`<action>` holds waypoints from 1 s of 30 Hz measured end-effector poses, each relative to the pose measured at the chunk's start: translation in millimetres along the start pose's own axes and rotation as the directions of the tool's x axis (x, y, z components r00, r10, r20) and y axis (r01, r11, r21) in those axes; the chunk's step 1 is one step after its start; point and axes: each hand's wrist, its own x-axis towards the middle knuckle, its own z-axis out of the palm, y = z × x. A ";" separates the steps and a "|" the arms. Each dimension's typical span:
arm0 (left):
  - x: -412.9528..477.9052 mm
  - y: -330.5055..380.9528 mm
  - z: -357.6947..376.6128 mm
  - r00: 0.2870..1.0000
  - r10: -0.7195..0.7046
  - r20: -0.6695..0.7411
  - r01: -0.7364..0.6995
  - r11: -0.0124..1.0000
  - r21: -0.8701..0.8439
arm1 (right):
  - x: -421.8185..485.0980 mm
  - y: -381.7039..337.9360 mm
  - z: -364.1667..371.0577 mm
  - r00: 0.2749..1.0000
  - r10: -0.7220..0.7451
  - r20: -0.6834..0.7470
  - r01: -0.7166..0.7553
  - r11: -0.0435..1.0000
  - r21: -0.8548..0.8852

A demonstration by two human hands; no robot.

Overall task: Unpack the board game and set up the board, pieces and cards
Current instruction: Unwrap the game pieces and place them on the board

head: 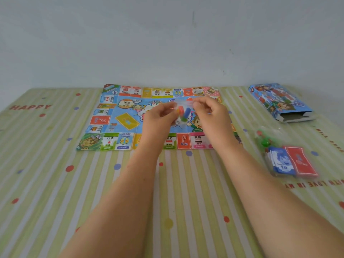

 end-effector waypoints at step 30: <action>-9.3 7.7 8.7 0.987 0.153 -0.044 -0.139 0.964 0.229 | 1.8 -13.2 -25.6 0.967 0.204 0.154 -0.233 0.951 0.206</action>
